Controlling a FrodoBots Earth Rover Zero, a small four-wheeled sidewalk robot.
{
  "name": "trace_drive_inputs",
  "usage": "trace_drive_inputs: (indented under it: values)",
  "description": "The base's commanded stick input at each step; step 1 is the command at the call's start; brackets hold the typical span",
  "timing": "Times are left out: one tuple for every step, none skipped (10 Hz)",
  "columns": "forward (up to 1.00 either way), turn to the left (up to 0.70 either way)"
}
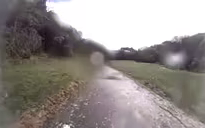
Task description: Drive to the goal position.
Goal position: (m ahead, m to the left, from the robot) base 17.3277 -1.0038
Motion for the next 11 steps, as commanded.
trace_drive_inputs:
  values:
    - [0.70, 0.00]
    - [0.70, 0.00]
    - [0.70, 0.00]
    - [0.70, 0.00]
    - [0.70, 0.00]
    - [0.70, 0.00]
    - [0.70, 0.00]
    - [0.70, 0.00]
    - [0.70, 0.00]
    - [0.70, 0.00]
    - [0.70, 0.00]
